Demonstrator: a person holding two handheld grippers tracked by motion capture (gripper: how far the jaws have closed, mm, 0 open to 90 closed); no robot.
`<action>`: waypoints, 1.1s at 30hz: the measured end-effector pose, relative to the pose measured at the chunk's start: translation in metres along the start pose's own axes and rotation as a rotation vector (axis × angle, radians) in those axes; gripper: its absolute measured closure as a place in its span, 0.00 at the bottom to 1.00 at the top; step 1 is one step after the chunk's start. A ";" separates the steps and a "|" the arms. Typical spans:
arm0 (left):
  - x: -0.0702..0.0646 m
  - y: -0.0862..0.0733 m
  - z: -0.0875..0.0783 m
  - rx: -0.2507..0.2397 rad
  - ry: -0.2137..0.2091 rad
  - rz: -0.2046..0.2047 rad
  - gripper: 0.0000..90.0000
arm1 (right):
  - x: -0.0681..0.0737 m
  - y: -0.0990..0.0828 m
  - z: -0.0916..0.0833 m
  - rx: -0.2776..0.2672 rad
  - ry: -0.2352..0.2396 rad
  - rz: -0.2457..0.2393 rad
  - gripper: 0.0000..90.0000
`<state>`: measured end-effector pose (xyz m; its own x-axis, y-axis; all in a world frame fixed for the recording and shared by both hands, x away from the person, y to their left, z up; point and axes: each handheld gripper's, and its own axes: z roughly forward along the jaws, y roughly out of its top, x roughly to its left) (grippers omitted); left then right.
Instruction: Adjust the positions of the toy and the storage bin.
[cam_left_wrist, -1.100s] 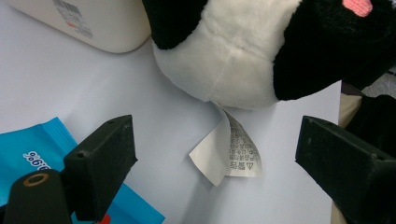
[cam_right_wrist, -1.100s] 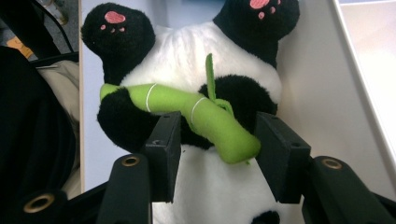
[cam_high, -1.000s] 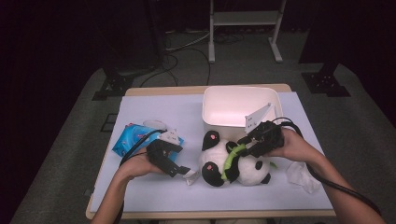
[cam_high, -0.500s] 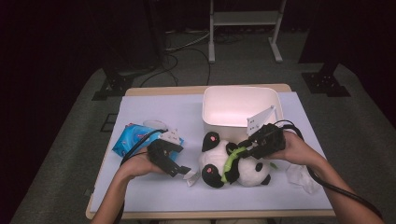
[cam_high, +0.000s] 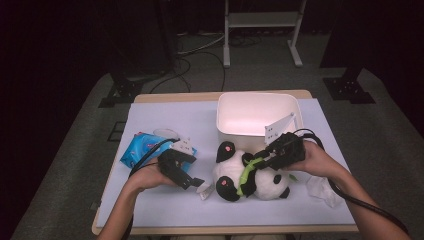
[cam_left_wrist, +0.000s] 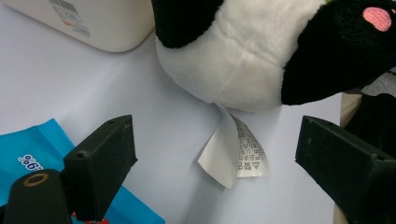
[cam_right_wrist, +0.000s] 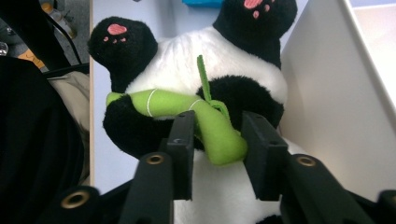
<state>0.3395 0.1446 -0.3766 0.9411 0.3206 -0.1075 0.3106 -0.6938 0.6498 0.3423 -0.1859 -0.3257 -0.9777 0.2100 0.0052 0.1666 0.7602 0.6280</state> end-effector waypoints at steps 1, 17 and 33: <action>0.000 0.000 0.000 0.001 0.001 0.002 0.13 | -0.001 0.000 -0.002 -0.010 0.013 0.012 0.80; 0.002 -0.007 0.001 0.005 0.002 -0.012 0.13 | 0.006 0.008 -0.010 -0.039 0.008 -0.024 0.87; 0.003 -0.008 0.001 0.007 -0.001 -0.018 0.13 | 0.016 0.022 -0.027 -0.020 -0.011 -0.057 0.87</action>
<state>0.3398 0.1506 -0.3831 0.9356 0.3324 -0.1192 0.3279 -0.6925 0.6426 0.3270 -0.1826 -0.2903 -0.9841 0.1733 -0.0397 0.1077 0.7589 0.6422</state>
